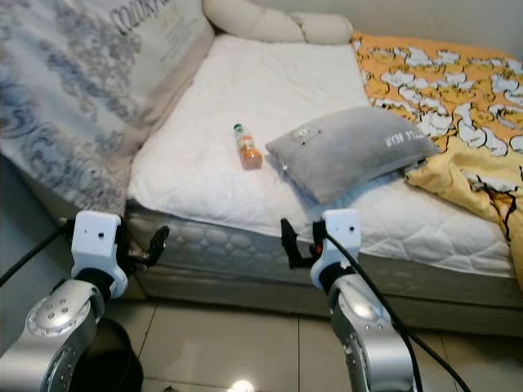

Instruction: Clean up the room

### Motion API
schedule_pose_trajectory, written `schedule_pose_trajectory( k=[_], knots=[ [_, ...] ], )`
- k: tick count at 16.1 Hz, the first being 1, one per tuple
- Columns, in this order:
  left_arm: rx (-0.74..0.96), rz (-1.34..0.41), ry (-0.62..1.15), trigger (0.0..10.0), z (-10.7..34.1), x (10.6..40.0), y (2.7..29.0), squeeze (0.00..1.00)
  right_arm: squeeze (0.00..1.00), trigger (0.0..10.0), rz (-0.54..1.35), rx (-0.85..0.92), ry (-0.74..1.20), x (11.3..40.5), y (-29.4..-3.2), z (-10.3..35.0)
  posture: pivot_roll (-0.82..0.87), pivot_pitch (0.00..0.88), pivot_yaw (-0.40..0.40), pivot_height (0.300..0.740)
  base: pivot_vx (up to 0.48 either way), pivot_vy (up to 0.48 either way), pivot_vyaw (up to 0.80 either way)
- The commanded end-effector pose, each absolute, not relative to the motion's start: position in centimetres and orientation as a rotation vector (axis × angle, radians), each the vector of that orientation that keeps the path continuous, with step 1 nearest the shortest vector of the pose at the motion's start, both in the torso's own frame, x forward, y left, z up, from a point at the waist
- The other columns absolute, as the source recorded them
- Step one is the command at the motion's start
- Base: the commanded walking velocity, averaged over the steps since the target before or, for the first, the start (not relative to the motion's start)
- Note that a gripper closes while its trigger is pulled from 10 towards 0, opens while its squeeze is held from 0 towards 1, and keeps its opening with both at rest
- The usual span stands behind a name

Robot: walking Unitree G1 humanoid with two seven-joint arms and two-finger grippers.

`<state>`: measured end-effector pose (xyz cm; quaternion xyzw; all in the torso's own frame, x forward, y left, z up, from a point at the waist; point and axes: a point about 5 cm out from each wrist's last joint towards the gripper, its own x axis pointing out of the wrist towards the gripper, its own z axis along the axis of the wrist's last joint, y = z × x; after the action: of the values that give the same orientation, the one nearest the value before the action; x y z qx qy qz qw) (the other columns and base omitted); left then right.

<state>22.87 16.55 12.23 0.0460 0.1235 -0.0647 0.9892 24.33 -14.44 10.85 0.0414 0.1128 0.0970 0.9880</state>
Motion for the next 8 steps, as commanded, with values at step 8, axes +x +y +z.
schedule_pose_trajectory(
  k=[8],
  knots=[
    [0.090,-0.163,0.222,10.0,12.68,23.37,15.92,0.00,0.00,10.0,0.169,0.063,0.233,24.54,-15.07,10.80,0.07,0.000,-0.017,0.740,0.343,0.000,-0.27]
  ],
)
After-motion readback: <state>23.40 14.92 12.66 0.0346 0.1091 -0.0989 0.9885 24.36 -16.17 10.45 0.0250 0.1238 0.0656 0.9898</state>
